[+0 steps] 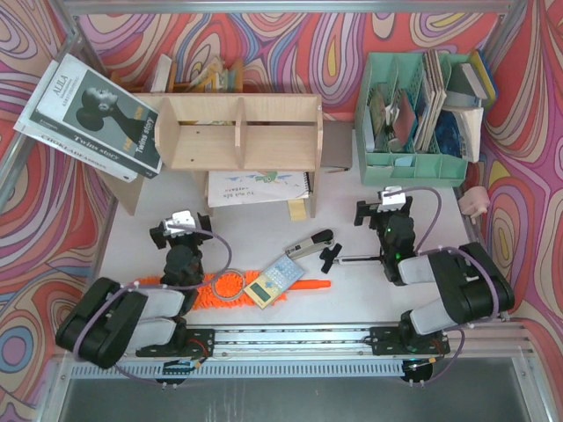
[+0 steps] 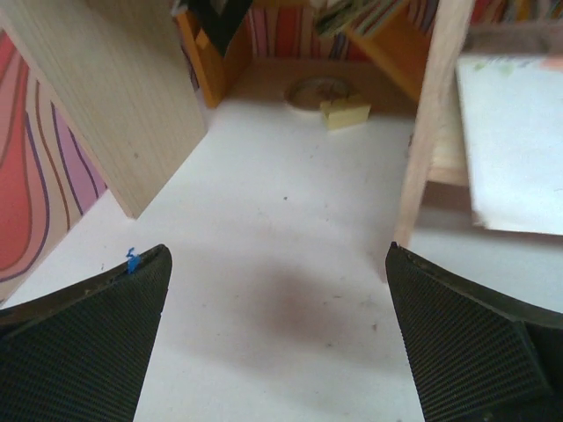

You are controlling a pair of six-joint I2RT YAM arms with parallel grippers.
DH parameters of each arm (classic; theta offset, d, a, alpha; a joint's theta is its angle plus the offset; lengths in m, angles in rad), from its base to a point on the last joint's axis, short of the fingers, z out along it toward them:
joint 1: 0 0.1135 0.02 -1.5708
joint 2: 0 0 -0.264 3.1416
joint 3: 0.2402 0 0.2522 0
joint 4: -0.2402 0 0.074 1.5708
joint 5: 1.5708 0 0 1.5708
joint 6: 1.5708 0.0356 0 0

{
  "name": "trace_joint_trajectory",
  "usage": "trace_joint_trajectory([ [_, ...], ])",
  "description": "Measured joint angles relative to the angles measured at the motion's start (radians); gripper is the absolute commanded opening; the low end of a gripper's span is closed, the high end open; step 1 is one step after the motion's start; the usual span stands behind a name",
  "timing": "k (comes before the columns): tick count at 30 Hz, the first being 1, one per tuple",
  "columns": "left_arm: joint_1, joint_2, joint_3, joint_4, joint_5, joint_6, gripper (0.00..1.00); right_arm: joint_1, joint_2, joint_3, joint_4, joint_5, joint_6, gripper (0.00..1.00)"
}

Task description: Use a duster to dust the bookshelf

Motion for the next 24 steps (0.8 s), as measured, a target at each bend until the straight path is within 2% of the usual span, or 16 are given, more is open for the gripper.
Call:
trace_joint_trajectory([
  [3,-0.103,-0.118,-0.020,-0.005,-0.093,0.049,0.98,0.064,-0.072,-0.002,-0.048,0.034,-0.013,0.99],
  [6,-0.218,-0.321,-0.016,-0.101,-0.200,0.098,0.98,0.100,-0.163,-0.002,-0.149,0.037,-0.010,0.99],
  [9,-0.279,-0.619,0.042,-0.403,-0.257,0.069,0.98,0.106,-0.262,0.000,-0.264,0.020,0.011,0.99],
  [12,-0.291,-0.911,0.141,-0.756,-0.266,-0.047,0.98,0.109,-0.369,0.006,-0.372,-0.019,0.034,0.99],
  [15,-0.292,-1.111,0.198,-1.025,-0.271,-0.163,0.99,0.113,-0.487,0.021,-0.489,-0.047,0.098,0.99],
  [19,-0.292,-1.228,0.236,-1.310,-0.256,-0.262,0.98,0.113,-0.583,0.134,-0.703,-0.039,0.257,0.99],
  [24,-0.292,-1.167,0.303,-1.482,-0.222,-0.360,0.98,0.113,-0.591,0.280,-0.971,0.042,0.504,0.99],
])
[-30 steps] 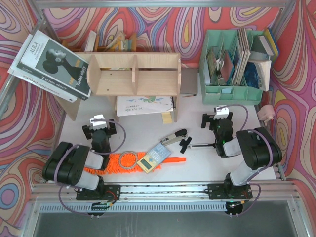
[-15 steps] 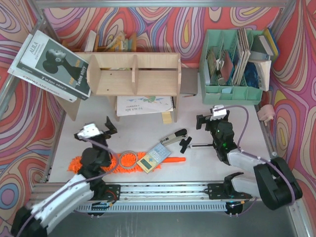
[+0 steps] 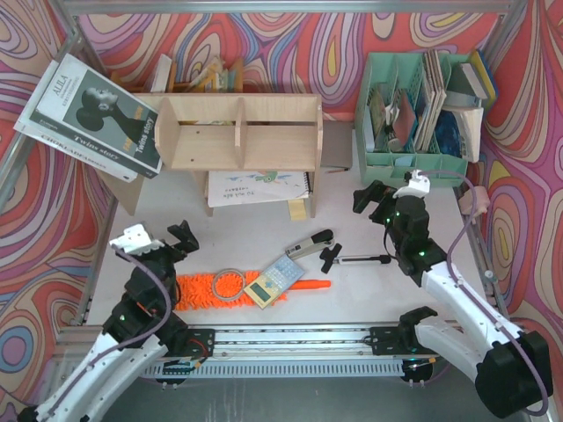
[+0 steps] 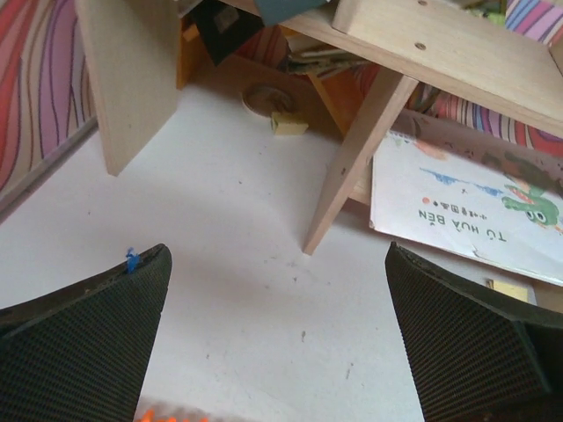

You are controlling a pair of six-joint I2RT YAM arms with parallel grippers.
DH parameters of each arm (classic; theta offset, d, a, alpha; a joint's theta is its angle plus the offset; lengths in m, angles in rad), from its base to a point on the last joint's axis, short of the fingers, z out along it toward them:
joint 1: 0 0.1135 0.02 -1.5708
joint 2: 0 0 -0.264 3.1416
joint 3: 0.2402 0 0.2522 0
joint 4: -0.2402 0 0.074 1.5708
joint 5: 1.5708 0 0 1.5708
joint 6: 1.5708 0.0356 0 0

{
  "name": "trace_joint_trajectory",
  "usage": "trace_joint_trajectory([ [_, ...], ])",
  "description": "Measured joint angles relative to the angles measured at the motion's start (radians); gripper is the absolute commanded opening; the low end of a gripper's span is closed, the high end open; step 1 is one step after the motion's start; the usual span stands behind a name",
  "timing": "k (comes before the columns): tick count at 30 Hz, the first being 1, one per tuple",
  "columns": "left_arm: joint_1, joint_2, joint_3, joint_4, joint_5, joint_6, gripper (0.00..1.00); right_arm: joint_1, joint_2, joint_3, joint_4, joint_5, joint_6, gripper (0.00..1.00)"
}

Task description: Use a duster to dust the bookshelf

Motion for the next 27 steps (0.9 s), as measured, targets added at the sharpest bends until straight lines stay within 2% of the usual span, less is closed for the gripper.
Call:
trace_joint_trajectory([
  [3,0.000,0.142,0.081,-0.064,0.011,-0.109,0.99,0.000,0.000,0.007,-0.093,0.000,0.058,0.99],
  [8,0.000,0.415,0.258,-0.186,0.087,-0.253,0.98,0.000,-0.006,0.008,-0.170,-0.067,0.051,0.99],
  [12,0.000,0.540,0.373,-0.308,0.117,-0.334,0.99,0.022,-0.008,0.023,-0.223,-0.110,0.050,0.99],
  [16,-0.001,0.523,0.426,-0.448,0.098,-0.427,0.98,0.134,-0.011,0.056,-0.284,-0.101,0.108,0.99],
  [22,-0.001,0.283,0.375,-0.551,0.112,-0.506,0.98,0.471,0.006,0.151,-0.422,0.070,0.295,0.99],
  [27,-0.001,0.249,0.372,-0.655,0.138,-0.560,0.99,0.694,0.154,0.292,-0.595,0.233,0.528,0.99],
])
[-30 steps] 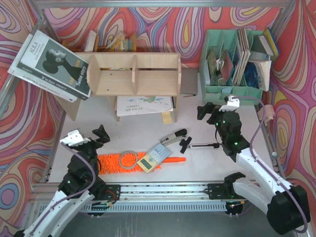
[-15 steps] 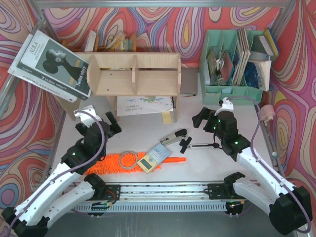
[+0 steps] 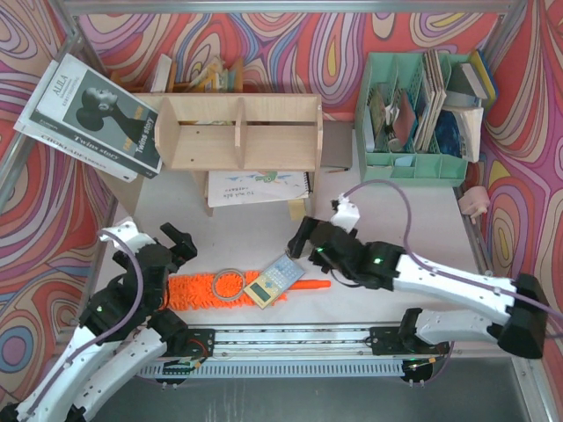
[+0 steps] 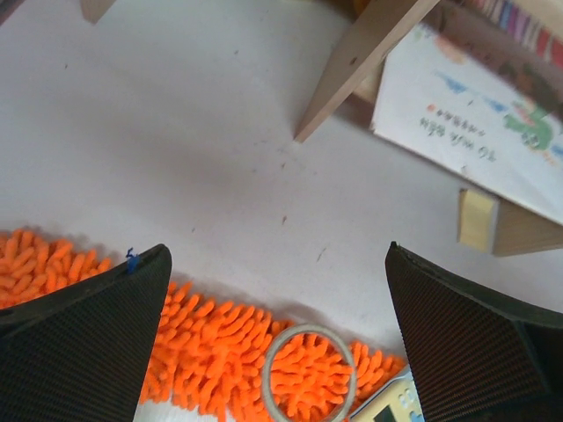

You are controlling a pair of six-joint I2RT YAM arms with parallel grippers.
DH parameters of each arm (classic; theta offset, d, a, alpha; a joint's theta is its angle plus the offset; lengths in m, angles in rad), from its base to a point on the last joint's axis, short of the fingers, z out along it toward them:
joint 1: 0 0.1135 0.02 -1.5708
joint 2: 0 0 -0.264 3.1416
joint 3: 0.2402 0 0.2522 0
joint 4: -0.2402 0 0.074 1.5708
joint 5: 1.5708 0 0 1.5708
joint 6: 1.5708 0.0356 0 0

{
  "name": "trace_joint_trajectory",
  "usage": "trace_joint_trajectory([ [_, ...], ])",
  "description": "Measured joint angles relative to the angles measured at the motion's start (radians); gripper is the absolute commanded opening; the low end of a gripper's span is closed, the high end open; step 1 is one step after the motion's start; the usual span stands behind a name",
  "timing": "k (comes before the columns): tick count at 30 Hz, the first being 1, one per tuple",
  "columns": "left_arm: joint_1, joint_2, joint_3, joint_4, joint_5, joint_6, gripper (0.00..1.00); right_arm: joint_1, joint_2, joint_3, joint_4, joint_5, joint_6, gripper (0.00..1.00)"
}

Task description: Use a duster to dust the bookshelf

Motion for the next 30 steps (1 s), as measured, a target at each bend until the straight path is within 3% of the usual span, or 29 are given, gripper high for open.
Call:
trace_joint_trajectory([
  [4,0.000,0.031,-0.008,-0.052,0.004,-0.032,0.98,0.116,0.185,0.117,-0.161,0.068,0.221,0.99],
  [8,0.000,0.029,-0.074,-0.035,0.017,-0.038,0.98,0.157,0.335,0.228,-0.288,0.084,0.370,0.99],
  [17,0.000,0.063,-0.196,0.103,0.101,0.048,0.98,0.184,0.475,0.346,-0.407,0.063,0.587,0.99],
  [23,0.000,-0.008,-0.328,0.196,0.181,0.148,0.98,0.203,0.599,0.432,-0.507,0.025,0.690,0.99],
  [30,0.000,-0.106,-0.356,0.253,0.234,0.203,0.99,0.217,0.745,0.578,-0.570,0.006,0.723,0.99],
])
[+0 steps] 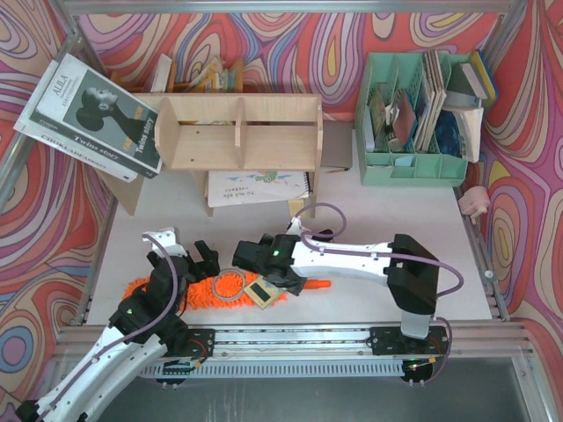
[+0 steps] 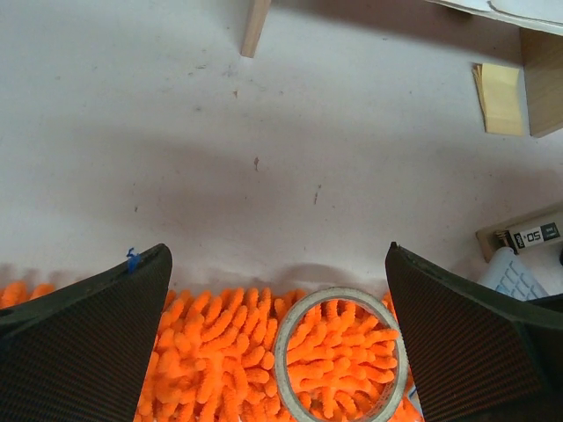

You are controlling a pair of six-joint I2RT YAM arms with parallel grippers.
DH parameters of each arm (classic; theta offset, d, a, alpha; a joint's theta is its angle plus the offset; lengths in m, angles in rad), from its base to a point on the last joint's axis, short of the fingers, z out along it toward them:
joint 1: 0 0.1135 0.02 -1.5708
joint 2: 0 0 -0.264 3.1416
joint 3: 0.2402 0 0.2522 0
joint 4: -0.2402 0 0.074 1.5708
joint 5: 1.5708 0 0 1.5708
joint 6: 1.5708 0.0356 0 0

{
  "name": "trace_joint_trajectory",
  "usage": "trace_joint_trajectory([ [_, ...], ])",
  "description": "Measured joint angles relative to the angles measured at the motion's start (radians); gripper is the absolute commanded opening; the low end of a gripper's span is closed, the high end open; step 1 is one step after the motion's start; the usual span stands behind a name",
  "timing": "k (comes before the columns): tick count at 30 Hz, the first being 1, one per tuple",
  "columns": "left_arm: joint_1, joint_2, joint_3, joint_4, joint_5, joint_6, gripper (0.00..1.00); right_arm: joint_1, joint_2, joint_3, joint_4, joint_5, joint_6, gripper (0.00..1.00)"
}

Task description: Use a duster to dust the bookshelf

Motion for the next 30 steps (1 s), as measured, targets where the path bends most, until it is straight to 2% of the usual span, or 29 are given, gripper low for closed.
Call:
trace_joint_trajectory([
  [10,0.000,-0.003,-0.006,0.015,0.018,0.013,0.98,0.006,0.111,0.110,-0.116,-0.035,0.060,0.99],
  [30,0.000,-0.011,-0.009,0.018,0.036,0.015,0.98,0.006,0.152,0.144,-0.138,-0.043,0.063,0.99],
])
